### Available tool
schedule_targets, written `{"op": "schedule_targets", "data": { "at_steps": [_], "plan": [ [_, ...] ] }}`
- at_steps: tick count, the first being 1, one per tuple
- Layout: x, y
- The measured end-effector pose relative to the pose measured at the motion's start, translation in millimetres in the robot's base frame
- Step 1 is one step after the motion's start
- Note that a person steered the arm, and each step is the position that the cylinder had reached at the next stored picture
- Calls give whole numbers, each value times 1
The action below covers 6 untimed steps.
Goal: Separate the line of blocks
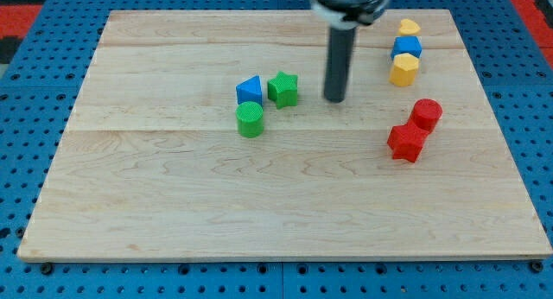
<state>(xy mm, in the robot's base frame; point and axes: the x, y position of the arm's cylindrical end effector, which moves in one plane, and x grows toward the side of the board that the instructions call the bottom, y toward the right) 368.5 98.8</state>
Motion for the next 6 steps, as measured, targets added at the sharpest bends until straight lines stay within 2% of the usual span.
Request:
{"op": "schedule_targets", "data": {
  "at_steps": [1,2,3,6],
  "plan": [
    [6,96],
    [27,148],
    [-14,194],
    [-59,116]
  ]
}}
